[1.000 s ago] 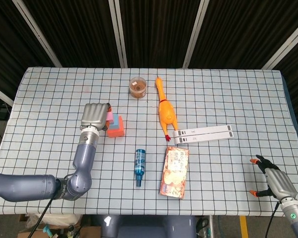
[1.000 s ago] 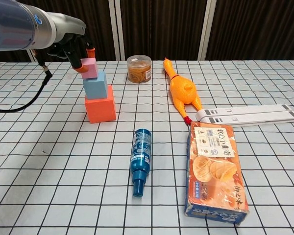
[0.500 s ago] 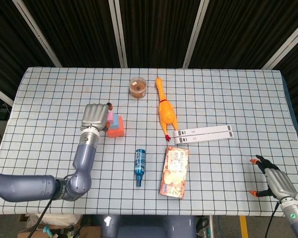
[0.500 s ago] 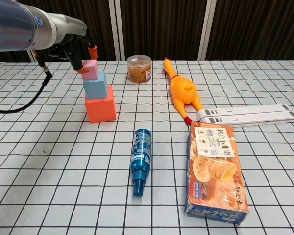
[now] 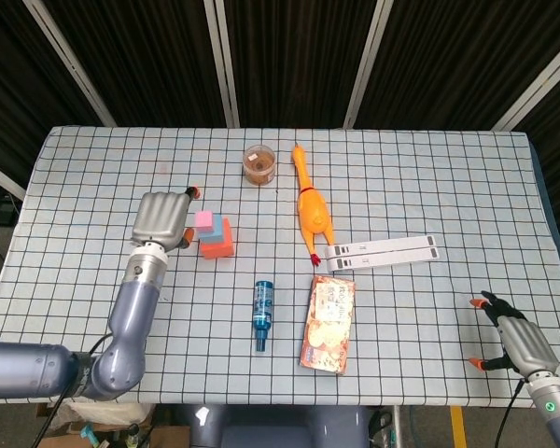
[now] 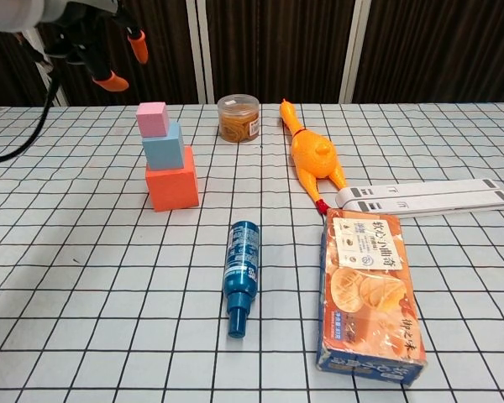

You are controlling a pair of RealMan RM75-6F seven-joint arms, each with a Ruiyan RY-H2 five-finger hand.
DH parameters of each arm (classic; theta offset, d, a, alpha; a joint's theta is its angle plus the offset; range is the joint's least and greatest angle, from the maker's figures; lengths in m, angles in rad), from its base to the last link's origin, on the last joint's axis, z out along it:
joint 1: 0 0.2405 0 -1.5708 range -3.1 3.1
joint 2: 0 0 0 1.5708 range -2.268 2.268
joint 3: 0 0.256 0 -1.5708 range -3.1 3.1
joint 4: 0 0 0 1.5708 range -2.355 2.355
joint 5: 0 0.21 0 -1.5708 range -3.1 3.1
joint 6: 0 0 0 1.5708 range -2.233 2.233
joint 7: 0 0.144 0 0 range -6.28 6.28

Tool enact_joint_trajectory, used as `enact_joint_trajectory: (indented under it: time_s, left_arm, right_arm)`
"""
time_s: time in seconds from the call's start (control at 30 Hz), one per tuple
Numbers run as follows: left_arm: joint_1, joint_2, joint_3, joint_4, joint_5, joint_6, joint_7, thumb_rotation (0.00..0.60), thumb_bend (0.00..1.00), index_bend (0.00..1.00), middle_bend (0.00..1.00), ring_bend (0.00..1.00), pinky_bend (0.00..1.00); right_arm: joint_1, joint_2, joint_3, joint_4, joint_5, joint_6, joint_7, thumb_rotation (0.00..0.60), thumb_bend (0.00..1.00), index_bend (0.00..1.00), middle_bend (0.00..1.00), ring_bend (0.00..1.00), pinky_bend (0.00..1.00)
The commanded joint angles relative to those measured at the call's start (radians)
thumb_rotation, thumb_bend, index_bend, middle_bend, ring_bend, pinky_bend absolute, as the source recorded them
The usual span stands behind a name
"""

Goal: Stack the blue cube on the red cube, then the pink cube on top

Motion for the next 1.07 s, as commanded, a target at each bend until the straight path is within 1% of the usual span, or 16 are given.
enact_joint_trajectory:
  time_s: [0.03,0.1,0.13,0.2,0.3,0.33,0.37,0.43,0.47,0.57,0.63,0.7,0.77,0.87,1.0,1.07]
  left_arm:
    - [0.087,0.177,0.021,-0.237,0.062,0.013,-0.020,0.600,0.34,0.16,0.68,0.53,0.62]
    - [0.140,0.244,0.069,-0.324,0.135,0.007,-0.035,0.600,0.28,0.13,0.52,0.40,0.50]
    - [0.166,0.262,0.094,-0.324,0.179,-0.013,-0.052,0.600,0.27,0.13,0.47,0.36,0.46]
    - [0.271,0.310,0.170,-0.324,0.357,-0.068,-0.150,0.600,0.26,0.12,0.36,0.26,0.33]
    - [0.499,0.389,0.318,-0.324,0.777,-0.099,-0.393,0.600,0.25,0.12,0.25,0.18,0.20]
    - [0.568,0.403,0.367,-0.297,0.897,-0.087,-0.466,0.600,0.25,0.12,0.24,0.17,0.18]
    - [0.606,0.402,0.393,-0.260,0.975,-0.075,-0.515,0.600,0.25,0.12,0.22,0.14,0.16]
    - [0.704,0.372,0.457,-0.110,1.171,-0.016,-0.650,0.600,0.24,0.12,0.18,0.10,0.13]
    - [0.734,0.353,0.474,-0.050,1.215,0.009,-0.688,0.600,0.22,0.11,0.15,0.08,0.13]
    - [0.807,0.270,0.504,0.133,1.294,0.078,-0.785,0.600,0.18,0.09,0.10,0.03,0.07]
    - [0.840,0.212,0.508,0.229,1.286,0.091,-0.813,0.600,0.16,0.06,0.06,0.00,0.04]
    - [0.855,0.168,0.501,0.291,1.255,0.082,-0.801,0.600,0.15,0.03,0.02,0.00,0.02]
    - [0.851,0.159,0.494,0.308,1.220,0.052,-0.747,0.600,0.14,0.01,0.00,0.00,0.01]
    - [0.866,0.118,0.460,0.329,1.194,0.086,-0.705,0.600,0.14,0.00,0.00,0.00,0.01]
    - [0.884,0.080,0.447,0.374,1.224,0.114,-0.718,0.600,0.14,0.00,0.00,0.00,0.01]
    - [0.891,0.076,0.443,0.378,1.216,0.113,-0.710,0.600,0.14,0.00,0.00,0.00,0.01]
  right_arm:
    - [-0.004,0.004,0.001,-0.005,-0.001,0.007,0.001,0.600,0.04,0.17,0.05,0.07,0.13]
    - [-0.006,0.006,0.001,-0.007,-0.001,0.012,0.000,0.600,0.04,0.17,0.05,0.07,0.13]
    - [-0.006,0.006,0.001,-0.008,-0.001,0.013,-0.001,0.600,0.04,0.17,0.05,0.07,0.13]
    - [-0.008,0.006,0.002,-0.009,-0.004,0.020,-0.005,0.600,0.04,0.17,0.05,0.07,0.13]
    - [-0.015,-0.001,0.008,-0.003,-0.002,0.042,-0.014,0.600,0.04,0.17,0.05,0.07,0.13]
    - [-0.018,-0.005,0.012,0.002,0.000,0.052,-0.018,0.600,0.04,0.17,0.05,0.07,0.13]
    - [-0.020,-0.009,0.014,0.005,0.001,0.059,-0.020,0.600,0.04,0.17,0.05,0.07,0.13]
    - [-0.024,-0.021,0.019,0.015,0.007,0.071,-0.028,0.600,0.04,0.17,0.05,0.07,0.13]
    - [-0.025,-0.024,0.020,0.019,0.009,0.073,-0.032,0.600,0.04,0.17,0.05,0.07,0.13]
    - [-0.027,-0.038,0.025,0.032,0.015,0.082,-0.048,0.600,0.04,0.14,0.05,0.07,0.13]
    - [-0.029,-0.049,0.029,0.041,0.018,0.093,-0.060,0.600,0.04,0.11,0.05,0.07,0.13]
    - [-0.033,-0.057,0.033,0.047,0.020,0.106,-0.067,0.600,0.04,0.07,0.05,0.07,0.13]
    - [-0.038,-0.061,0.038,0.053,0.021,0.120,-0.073,0.600,0.04,0.05,0.05,0.07,0.13]
    - [-0.045,-0.075,0.046,0.072,0.008,0.157,-0.086,0.600,0.04,0.07,0.05,0.07,0.13]
    - [-0.052,-0.094,0.052,0.099,-0.008,0.189,-0.090,0.600,0.04,0.08,0.05,0.07,0.13]
    - [-0.054,-0.100,0.054,0.107,-0.003,0.190,-0.093,0.600,0.04,0.08,0.05,0.07,0.13]
